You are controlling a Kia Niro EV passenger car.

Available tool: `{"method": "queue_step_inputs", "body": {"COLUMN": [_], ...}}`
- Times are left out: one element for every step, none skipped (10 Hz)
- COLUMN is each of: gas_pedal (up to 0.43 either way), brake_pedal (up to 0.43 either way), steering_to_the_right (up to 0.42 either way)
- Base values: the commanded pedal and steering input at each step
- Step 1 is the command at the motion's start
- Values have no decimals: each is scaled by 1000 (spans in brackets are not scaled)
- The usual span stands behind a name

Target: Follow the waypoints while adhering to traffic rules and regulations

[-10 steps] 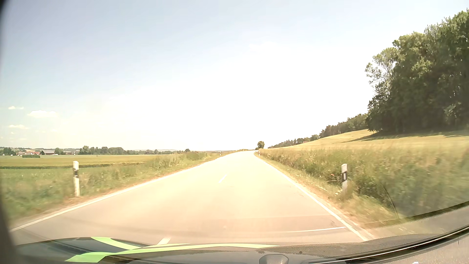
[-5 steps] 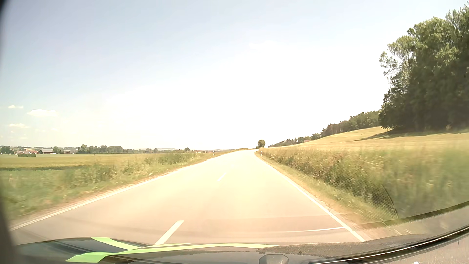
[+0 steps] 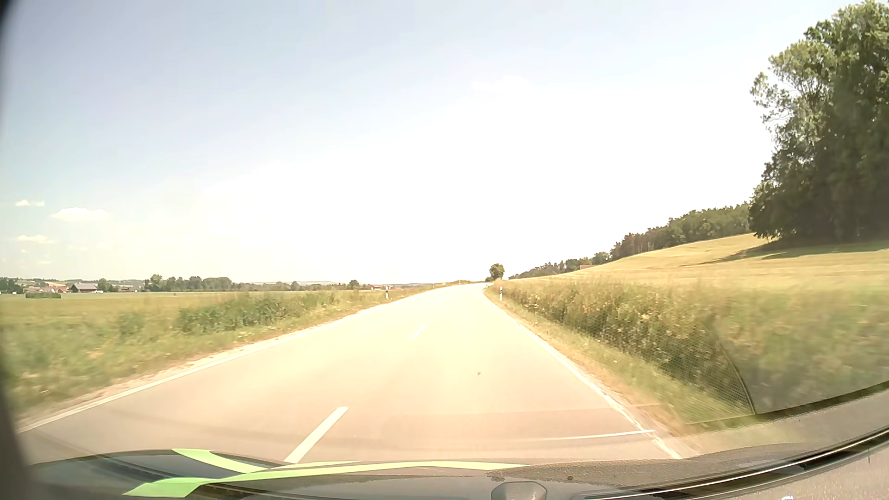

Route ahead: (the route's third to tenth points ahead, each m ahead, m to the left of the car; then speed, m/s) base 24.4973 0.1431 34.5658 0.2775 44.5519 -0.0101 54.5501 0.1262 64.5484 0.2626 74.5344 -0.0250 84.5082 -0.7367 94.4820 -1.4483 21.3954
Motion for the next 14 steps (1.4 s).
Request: {"method": "queue_step_inputs", "body": {"gas_pedal": [209,197,197,197,197,177,157,157,157,169,169,177,177,177], "brake_pedal": [0,0,0,0,0,0,0,0,0,0,0,0,0,0], "steering_to_the_right": [-4,-4,-5,-5,-5,-5,-5,-5,-5,-5,-5,-5,-5,-5]}}
